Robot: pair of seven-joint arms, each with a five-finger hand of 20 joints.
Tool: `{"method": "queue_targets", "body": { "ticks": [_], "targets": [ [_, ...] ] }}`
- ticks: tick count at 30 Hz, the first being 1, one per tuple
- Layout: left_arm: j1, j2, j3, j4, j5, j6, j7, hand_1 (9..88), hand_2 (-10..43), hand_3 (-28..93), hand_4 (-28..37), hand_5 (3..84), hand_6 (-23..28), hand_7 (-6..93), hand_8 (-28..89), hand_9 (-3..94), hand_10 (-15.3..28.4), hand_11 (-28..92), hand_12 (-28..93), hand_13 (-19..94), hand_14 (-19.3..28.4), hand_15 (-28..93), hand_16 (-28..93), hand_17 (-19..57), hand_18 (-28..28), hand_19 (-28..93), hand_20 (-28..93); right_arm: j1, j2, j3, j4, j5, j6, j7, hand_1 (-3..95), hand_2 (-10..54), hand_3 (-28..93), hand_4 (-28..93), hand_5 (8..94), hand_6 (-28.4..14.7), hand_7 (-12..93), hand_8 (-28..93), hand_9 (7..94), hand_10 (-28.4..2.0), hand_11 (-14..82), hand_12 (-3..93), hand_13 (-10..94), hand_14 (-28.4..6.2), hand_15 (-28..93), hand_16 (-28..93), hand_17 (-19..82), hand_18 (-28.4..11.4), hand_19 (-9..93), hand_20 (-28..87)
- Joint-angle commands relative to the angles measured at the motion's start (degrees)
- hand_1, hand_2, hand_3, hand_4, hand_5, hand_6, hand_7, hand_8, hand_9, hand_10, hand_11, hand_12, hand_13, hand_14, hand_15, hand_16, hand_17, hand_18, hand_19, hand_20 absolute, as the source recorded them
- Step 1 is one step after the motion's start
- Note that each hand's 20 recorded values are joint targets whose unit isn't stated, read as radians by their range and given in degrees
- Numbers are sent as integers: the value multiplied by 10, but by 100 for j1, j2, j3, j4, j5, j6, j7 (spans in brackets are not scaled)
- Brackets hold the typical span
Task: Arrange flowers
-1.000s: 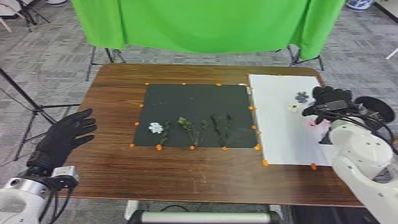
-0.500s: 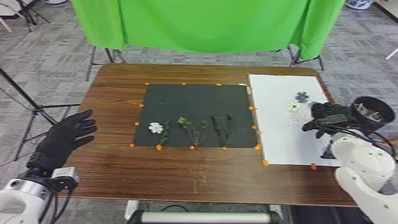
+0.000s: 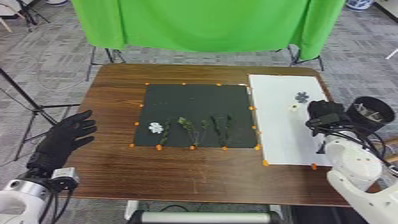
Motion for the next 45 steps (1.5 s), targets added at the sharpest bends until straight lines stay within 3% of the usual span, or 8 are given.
{"method": "queue_targets", "body": {
  "ticks": [1, 11, 23, 35, 45],
  "targets": [
    [101, -53, -30, -48, -37, 87, 36, 281, -78, 691, -242, 289, 37, 248, -128, 244, 122, 309, 155, 168, 133, 383, -4, -76, 215, 486, 103, 356, -39, -112, -141, -109, 338, -181, 501, -95, 827, -283, 698, 25, 519, -9, 840, -48, 254, 484, 774, -35, 615, 308, 386, -192, 926, 390],
    [-77, -70, 96, 1, 2, 11, -44, 281, -79, 692, -242, 289, 37, 248, -128, 244, 122, 310, 156, 169, 133, 383, -4, -76, 215, 486, 103, 1996, -827, -1505, -150, -57, 640, -792, 496, -95, 835, -283, 703, 23, 510, 0, 844, -49, 248, 490, 773, -36, 615, 315, 387, -193, 930, 386],
    [-254, -21, 223, 45, 13, 13, -72, 279, -79, 693, -242, 288, 37, 249, -128, 244, 121, 309, 154, 169, 132, 380, -3, -76, 215, 486, 103, 3562, -2233, -3218, 512, -51, 716, -1800, 494, -95, 835, -283, 702, 25, 508, 0, 845, -49, 245, 493, 769, -36, 618, 317, 387, -190, 932, 384],
    [-400, 176, 374, 94, -70, 130, 87, 280, -76, 690, -243, 289, 37, 249, -128, 244, 123, 306, 155, 169, 132, 383, -3, -76, 215, 485, 103, 4631, -3013, -4688, 1612, -5, 1034, -2131, 493, -95, 832, -283, 699, 29, 514, -2, 846, -48, 244, 492, 767, -35, 622, 314, 385, -189, 932, 386],
    [-712, 325, 563, 162, -47, 99, 41, 279, -78, 692, -243, 288, 37, 249, -129, 240, 120, 307, 157, 168, 133, 384, -3, -76, 215, 486, 104, 5012, -3609, -5356, 2330, 45, 1488, -1910, 494, -95, 829, -283, 697, 30, 517, -6, 845, -46, 244, 492, 766, -34, 625, 312, 385, -189, 932, 388]
  ]
}}
